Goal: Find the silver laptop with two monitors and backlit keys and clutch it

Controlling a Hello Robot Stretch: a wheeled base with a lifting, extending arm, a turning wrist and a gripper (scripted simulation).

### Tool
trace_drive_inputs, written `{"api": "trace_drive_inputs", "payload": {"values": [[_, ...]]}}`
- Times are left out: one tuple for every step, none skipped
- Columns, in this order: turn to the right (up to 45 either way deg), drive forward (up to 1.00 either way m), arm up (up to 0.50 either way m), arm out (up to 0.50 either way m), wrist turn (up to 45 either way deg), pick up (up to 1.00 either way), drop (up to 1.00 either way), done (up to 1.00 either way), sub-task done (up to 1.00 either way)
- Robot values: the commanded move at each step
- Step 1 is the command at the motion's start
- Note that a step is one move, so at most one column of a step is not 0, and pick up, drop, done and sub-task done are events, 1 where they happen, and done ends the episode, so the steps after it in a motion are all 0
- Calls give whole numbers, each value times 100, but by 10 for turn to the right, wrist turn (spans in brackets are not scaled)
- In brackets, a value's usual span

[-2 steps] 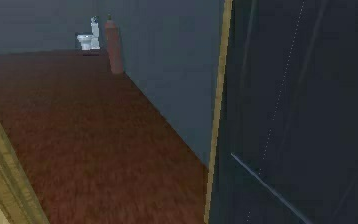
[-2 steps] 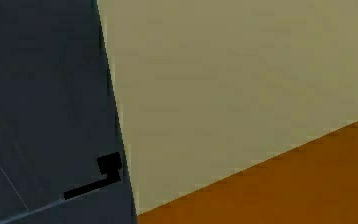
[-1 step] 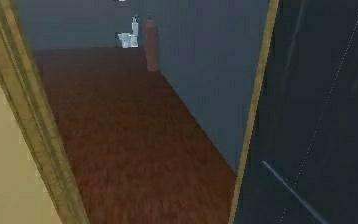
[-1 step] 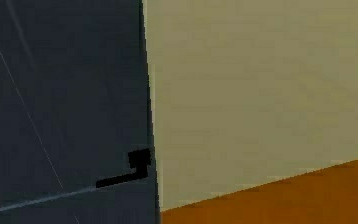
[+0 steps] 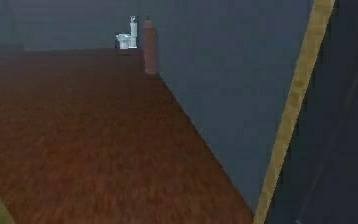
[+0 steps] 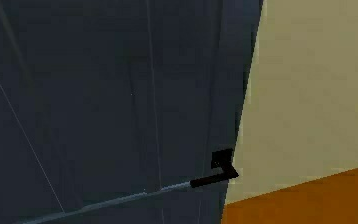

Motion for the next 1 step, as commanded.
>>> {"api": "trace_drive_inputs", "payload": {"values": [[-90, 0, 0, 0, 0, 0, 0, 0, 0]]}}
